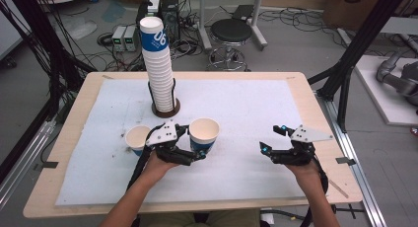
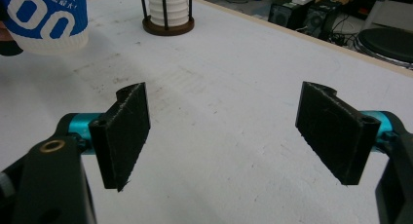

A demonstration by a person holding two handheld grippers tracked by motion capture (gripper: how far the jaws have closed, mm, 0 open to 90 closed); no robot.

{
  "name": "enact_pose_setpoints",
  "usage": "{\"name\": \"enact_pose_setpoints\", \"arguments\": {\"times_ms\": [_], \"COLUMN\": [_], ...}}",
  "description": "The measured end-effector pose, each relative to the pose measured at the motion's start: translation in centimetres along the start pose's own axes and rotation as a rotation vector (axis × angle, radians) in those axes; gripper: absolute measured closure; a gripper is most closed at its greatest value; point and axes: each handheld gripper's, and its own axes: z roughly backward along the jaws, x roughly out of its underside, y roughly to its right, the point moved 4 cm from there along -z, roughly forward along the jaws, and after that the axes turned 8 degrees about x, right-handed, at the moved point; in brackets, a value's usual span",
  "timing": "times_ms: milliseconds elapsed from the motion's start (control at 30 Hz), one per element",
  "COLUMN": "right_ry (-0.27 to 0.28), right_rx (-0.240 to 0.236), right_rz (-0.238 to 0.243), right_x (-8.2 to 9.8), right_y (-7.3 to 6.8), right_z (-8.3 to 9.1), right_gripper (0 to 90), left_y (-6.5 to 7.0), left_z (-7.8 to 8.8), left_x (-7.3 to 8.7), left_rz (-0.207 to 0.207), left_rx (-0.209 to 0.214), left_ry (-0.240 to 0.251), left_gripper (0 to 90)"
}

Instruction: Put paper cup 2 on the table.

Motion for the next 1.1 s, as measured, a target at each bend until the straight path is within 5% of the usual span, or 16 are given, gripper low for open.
{"name": "enact_pose_setpoints", "arguments": {"times_ms": [467,700,1100], "right_ry": [0.013,0.017,0.027], "right_rx": [0.008,0.009,0.02], "right_rz": [-0.018,-0.013,-0.035], "right_x": [0.2,0.3,0.5], "right_y": [0.5,0.5,1.1], "right_z": [0.3,0.5,0.8], "right_gripper": [20.8,20.8,20.8], "left_y": [-0.8,-2.0,-3.4], "left_z": [-1.9,-3.4,-6.4], "left_x": [-1.3,-1.4,-1.4], "left_rz": [-0.01,0.018,0.018], "left_rx": [0.009,-0.014,-0.023], "left_ry": [0.041,0.104,0.067], "left_gripper": [25.3,25.3,25.5]}}
